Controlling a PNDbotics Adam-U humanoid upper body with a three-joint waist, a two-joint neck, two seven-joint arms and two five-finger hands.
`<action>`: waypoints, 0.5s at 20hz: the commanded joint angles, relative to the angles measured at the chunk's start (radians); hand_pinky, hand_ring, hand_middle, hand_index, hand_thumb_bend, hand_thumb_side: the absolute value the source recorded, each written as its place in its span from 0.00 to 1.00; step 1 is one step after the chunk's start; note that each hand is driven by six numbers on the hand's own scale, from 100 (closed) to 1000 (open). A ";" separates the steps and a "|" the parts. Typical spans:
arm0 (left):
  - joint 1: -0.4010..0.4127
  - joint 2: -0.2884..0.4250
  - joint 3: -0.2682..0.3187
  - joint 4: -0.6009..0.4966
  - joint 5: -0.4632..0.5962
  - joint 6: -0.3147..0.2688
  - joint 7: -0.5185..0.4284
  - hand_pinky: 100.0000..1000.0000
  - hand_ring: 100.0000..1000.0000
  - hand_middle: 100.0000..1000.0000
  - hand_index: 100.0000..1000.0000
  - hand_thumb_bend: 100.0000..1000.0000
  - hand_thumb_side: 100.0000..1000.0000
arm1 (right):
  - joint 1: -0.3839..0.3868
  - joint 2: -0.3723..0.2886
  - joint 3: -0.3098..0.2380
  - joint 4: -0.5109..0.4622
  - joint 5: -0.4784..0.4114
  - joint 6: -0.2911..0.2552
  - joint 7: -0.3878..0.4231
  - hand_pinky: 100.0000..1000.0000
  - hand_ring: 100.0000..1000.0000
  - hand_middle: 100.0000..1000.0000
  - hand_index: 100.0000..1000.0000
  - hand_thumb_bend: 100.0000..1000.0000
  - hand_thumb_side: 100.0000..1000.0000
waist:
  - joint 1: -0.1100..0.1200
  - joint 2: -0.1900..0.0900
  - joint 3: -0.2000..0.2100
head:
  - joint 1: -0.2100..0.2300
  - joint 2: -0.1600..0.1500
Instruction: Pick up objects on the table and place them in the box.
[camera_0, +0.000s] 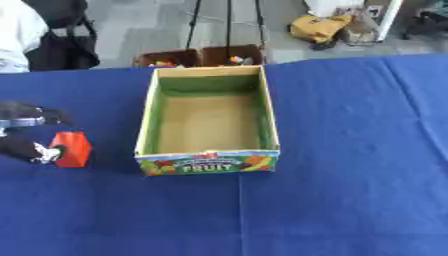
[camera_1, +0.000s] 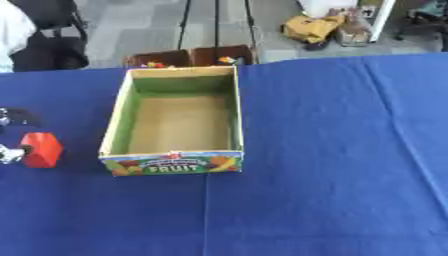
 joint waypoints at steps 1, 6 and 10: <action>-0.023 0.020 0.001 -0.004 -0.013 -0.104 -0.090 0.77 0.96 1.00 1.00 0.48 0.94 | -0.012 -0.012 -0.002 -0.020 -0.012 -0.002 0.007 0.57 0.71 0.47 0.69 0.00 1.00 | 0.002 0.000 -0.001 | 0.005 -0.015; -0.025 0.023 0.016 -0.023 -0.061 -0.087 -0.090 0.78 0.97 1.00 1.00 0.52 0.93 | -0.011 -0.011 -0.002 -0.020 -0.016 -0.004 0.012 0.57 0.71 0.47 0.68 0.00 1.00 | 0.000 0.002 -0.002 | 0.007 -0.016; -0.019 0.024 0.010 -0.018 -0.095 -0.093 -0.090 0.78 0.97 1.00 1.00 0.38 0.79 | -0.011 -0.009 -0.003 -0.020 -0.019 -0.004 0.016 0.57 0.71 0.47 0.68 0.00 1.00 | 0.001 0.004 -0.003 | 0.007 -0.018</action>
